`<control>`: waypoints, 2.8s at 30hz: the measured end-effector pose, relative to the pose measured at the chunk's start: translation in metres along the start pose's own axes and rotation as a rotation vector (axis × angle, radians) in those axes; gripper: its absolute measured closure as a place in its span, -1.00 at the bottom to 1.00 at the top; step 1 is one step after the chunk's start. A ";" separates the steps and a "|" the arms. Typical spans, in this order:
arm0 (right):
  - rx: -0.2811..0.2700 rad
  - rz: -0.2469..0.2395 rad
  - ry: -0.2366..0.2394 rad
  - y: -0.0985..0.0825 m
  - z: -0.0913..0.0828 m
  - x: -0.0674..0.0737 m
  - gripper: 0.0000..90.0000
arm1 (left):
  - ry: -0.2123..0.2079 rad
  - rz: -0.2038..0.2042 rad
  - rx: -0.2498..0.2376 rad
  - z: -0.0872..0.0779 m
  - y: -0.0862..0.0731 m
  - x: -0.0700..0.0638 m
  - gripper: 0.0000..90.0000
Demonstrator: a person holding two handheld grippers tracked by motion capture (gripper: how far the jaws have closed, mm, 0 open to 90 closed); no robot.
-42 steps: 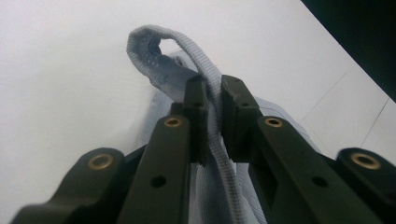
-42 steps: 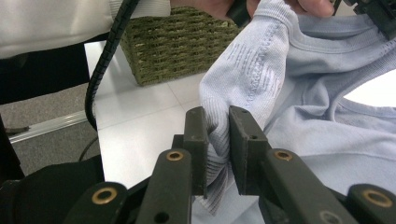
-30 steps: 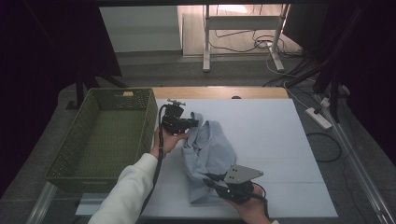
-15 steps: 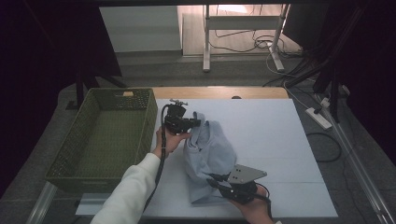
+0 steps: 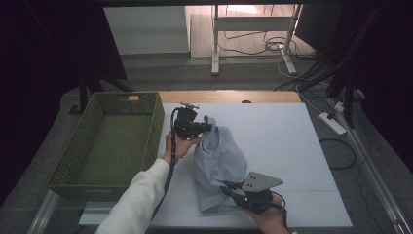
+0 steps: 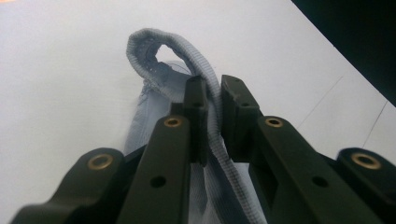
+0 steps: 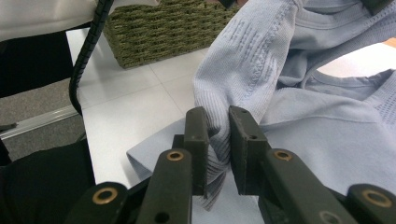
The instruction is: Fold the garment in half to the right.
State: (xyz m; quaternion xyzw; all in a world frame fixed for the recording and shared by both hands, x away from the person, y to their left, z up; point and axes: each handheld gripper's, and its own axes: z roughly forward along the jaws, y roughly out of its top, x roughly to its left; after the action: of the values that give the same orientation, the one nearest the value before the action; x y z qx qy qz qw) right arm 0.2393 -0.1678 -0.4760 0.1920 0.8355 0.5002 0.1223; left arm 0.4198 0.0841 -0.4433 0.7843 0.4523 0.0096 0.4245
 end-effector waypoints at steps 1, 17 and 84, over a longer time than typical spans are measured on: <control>0.000 0.001 0.000 0.000 0.000 0.000 0.73 | 0.000 -0.001 0.000 0.000 0.000 0.000 0.80; 0.020 0.017 -0.025 -0.006 -0.008 -0.007 0.73 | -0.005 0.002 0.004 0.006 0.004 -0.003 0.80; 0.181 0.123 -0.101 -0.031 -0.021 -0.025 0.76 | -0.027 -0.004 0.087 0.066 0.003 -0.001 0.77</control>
State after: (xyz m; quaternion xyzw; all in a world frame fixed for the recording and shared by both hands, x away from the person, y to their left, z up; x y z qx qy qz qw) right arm 0.2473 -0.2085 -0.4929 0.2783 0.8565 0.4190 0.1156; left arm 0.4473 0.0391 -0.4832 0.8011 0.4482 -0.0213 0.3962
